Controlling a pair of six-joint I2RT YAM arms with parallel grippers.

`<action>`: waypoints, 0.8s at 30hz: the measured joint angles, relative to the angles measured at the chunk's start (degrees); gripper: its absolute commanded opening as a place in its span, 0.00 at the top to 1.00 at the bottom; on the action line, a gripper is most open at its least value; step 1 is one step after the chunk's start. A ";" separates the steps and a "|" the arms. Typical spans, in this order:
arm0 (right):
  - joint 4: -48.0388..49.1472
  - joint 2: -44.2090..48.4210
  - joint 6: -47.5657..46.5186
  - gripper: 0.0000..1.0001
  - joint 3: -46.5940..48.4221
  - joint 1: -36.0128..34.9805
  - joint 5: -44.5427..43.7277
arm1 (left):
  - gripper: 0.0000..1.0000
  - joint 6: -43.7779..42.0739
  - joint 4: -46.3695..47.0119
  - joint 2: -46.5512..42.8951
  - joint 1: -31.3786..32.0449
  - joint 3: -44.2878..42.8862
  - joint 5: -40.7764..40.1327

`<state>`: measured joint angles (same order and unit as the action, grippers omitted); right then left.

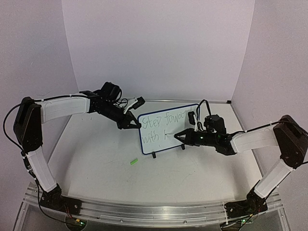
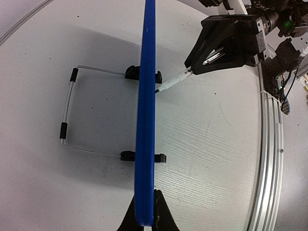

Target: Write a sentence on the whiteboard

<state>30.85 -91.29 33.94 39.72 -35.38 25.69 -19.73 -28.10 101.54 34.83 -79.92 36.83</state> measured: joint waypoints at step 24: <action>-0.04 1.86 0.84 1.00 -1.42 -0.02 -3.74 | 1.00 0.02 0.02 0.00 0.00 0.00 0.01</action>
<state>30.82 -89.43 34.79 38.30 -35.40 21.95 -19.70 -28.08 101.54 34.83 -79.92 36.84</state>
